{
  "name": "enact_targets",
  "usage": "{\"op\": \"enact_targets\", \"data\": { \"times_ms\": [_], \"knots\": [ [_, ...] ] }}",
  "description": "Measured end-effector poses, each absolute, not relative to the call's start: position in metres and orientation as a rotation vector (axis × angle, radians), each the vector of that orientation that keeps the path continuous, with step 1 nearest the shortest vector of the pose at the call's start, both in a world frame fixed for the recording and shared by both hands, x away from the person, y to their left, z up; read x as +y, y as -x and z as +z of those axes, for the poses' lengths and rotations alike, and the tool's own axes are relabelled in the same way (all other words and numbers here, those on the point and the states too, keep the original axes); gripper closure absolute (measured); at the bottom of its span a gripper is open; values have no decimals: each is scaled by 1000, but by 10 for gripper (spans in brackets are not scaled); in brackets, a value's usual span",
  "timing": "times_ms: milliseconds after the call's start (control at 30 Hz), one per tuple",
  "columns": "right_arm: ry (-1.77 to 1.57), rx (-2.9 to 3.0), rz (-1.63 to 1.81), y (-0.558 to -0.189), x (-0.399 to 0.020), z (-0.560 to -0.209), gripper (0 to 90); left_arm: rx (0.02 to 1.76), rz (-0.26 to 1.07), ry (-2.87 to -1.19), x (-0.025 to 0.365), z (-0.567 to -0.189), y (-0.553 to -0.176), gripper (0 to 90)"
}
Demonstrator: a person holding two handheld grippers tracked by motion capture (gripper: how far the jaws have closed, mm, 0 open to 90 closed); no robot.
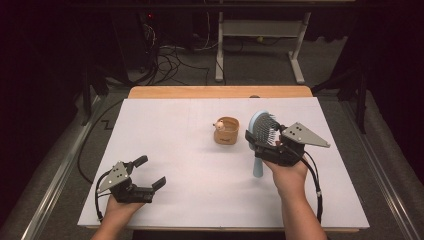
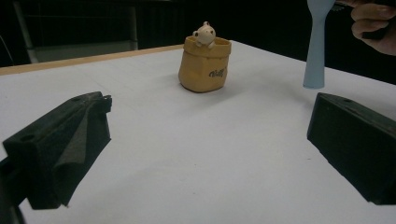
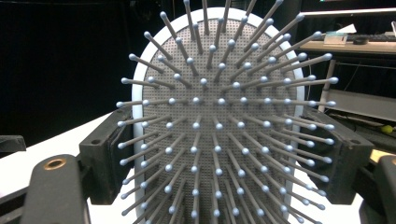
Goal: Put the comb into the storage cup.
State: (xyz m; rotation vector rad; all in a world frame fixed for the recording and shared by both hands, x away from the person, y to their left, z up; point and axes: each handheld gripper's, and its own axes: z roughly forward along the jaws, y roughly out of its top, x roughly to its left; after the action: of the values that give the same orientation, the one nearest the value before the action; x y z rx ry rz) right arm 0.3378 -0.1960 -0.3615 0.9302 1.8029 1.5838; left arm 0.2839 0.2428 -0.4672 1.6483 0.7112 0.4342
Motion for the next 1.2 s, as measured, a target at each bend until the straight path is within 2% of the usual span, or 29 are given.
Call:
{"op": "enact_targets", "data": {
  "times_ms": [400, 1200],
  "knots": [
    [-930, 1779, 1581, -343, -194, -357, 209, 711, 436, -1647, 243, -467, -285, 5],
    [-895, 1692, 1581, -368, -184, -321, 209, 707, 447, -1645, 245, -467, -283, 5]
  ]
}}
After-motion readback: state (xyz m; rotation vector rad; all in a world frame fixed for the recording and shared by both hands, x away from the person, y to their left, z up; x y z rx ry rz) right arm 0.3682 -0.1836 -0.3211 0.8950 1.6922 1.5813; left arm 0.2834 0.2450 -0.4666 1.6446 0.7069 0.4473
